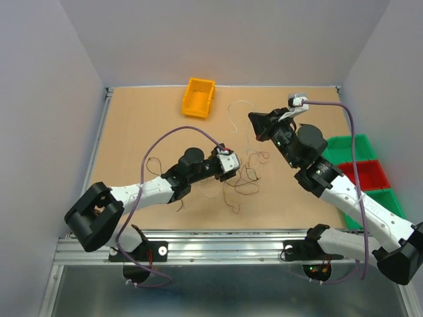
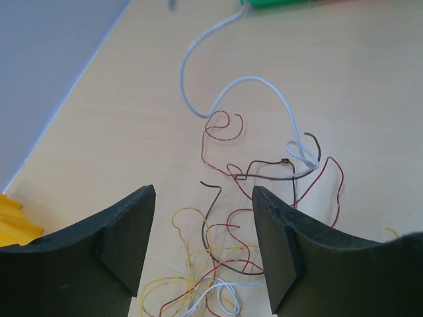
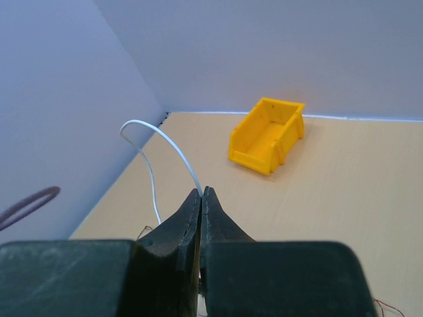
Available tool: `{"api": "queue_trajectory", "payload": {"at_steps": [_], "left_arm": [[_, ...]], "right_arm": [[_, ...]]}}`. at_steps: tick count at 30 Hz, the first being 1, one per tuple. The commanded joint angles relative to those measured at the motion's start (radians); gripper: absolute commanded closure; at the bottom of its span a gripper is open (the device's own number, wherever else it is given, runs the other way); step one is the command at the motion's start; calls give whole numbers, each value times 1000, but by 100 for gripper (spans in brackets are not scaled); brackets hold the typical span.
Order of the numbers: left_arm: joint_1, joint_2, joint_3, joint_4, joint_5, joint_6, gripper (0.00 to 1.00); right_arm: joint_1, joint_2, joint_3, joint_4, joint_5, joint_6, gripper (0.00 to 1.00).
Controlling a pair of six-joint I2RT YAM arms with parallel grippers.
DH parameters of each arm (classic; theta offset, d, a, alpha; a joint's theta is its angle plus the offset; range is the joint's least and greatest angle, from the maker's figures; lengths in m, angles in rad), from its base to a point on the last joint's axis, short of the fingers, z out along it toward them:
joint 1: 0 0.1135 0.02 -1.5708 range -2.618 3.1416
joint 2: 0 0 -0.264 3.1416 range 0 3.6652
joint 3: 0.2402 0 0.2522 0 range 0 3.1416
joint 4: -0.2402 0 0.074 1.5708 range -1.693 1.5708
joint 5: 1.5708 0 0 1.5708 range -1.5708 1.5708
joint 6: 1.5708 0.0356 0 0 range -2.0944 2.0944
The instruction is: Untangle the cables
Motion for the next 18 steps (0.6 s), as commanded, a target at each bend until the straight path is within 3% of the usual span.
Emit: {"api": "queue_trajectory", "payload": {"at_steps": [1,4,11,15,18], "left_arm": [[-23,67,57,96,-101,13,32],[-23,71,42,117,-161,22,32],[-23,61,14,114,-94,16,31],[-28,113,35,90,18,16,31],[-48,154,55,71,15,30,31]], "right_arm": [[-5,7,88,14,-31,15,99],[-3,-2,105,11,-5,7,99],[-5,-37,151,5,180,-59,100],[-5,-54,180,-6,177,-62,99],[-5,-54,228,-12,162,-43,99]]}}
